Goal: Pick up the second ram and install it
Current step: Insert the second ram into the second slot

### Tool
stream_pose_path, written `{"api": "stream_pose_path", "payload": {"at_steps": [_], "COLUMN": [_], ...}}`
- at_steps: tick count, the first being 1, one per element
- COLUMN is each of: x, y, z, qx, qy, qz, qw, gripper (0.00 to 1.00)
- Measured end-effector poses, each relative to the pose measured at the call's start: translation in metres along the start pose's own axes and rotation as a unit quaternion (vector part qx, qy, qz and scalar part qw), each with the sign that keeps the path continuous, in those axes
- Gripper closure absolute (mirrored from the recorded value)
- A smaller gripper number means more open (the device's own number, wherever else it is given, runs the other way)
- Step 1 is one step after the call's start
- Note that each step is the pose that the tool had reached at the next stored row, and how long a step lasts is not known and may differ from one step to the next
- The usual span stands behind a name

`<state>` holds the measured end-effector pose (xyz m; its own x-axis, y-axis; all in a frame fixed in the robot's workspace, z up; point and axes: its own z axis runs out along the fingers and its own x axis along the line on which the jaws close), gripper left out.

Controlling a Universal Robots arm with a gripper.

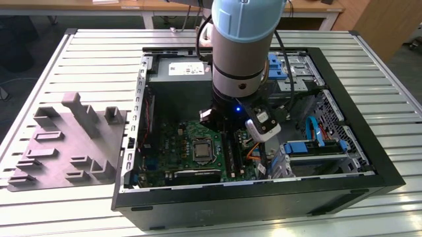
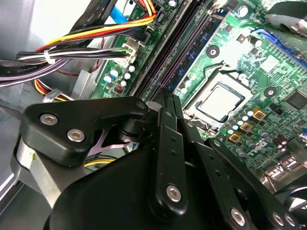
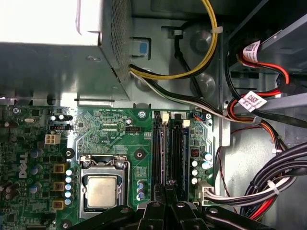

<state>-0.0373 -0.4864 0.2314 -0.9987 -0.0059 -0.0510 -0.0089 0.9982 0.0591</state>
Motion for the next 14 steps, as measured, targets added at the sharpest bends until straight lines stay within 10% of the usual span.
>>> {"api": "stream_pose_path", "payload": {"at_steps": [14], "x": [0.0002], "y": [-0.0003], "z": [0.0043], "qx": [-0.0030], "qy": [0.0000], "qz": [0.000], "qw": [1.0000], "gripper": [0.88]}}
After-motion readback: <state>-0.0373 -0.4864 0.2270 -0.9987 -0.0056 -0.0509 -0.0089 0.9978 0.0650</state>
